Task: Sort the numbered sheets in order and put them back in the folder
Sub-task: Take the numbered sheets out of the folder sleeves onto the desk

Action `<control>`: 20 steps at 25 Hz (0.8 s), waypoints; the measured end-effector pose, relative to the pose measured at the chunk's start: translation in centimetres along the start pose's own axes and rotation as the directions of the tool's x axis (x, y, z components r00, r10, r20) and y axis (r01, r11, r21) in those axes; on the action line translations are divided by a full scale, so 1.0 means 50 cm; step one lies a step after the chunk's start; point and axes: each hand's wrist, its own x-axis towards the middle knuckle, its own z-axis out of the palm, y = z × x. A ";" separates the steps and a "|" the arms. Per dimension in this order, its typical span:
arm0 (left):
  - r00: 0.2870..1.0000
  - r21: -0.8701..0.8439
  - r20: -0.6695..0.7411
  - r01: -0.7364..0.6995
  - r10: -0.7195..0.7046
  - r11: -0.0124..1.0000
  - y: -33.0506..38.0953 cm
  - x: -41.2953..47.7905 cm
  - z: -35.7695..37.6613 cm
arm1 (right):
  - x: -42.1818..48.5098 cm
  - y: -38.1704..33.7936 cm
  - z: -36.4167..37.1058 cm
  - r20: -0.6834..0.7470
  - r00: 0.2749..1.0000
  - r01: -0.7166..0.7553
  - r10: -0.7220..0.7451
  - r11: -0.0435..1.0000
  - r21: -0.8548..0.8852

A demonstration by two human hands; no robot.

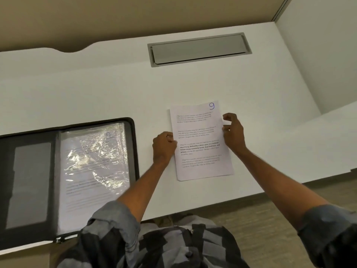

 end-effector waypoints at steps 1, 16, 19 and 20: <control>1.000 0.013 -0.011 -0.011 0.012 1.000 0.003 -0.005 0.003 | 0.000 0.010 0.007 0.000 1.000 0.021 -0.021 0.999 -0.029; 0.742 0.579 0.426 -0.663 0.518 0.475 -0.122 -0.065 0.095 | -0.110 0.047 0.071 0.277 0.881 0.472 -0.385 0.765 -0.439; 0.720 0.567 0.458 -0.688 0.521 0.452 -0.135 -0.064 0.091 | -0.116 0.060 0.064 0.318 0.854 0.519 -0.412 0.710 -0.476; 0.722 0.555 0.446 -0.686 0.528 0.470 -0.132 -0.065 0.083 | -0.117 0.066 0.061 0.336 0.849 0.526 -0.407 0.704 -0.477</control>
